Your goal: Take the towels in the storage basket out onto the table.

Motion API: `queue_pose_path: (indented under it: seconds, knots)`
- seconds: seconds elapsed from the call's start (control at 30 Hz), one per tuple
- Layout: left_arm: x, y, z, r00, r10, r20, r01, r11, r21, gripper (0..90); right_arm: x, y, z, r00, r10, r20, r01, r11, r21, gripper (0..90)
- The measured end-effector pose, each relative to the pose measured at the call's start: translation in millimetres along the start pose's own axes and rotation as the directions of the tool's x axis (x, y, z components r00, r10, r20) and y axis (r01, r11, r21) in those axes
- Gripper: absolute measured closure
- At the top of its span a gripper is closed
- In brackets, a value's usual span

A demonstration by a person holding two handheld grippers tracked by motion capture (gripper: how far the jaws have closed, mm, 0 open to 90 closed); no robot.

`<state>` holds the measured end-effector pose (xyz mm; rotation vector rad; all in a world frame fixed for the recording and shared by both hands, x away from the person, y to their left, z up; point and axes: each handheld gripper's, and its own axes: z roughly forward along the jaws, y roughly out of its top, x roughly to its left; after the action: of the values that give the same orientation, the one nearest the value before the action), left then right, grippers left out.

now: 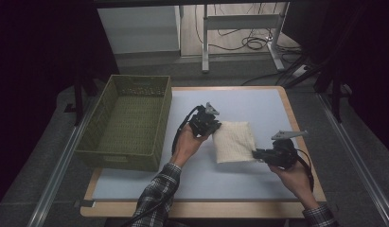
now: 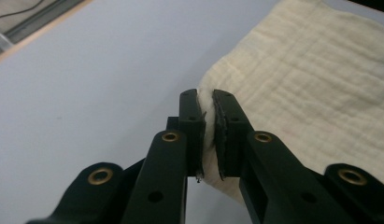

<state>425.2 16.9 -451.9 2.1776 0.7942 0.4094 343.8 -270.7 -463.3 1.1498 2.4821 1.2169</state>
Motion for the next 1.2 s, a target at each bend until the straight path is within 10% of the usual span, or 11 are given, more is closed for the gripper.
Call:
queue_pose_path:
  seconds: [1.2]
  knots:
    - [100.1,2.0,-119.6,0.9624,0.004,-0.272,0.008,0.9989,0.045,82.2,71.5,130.4,71.7,0.9824,-0.117,-0.145,0.111,0.993,-0.052,82.5]
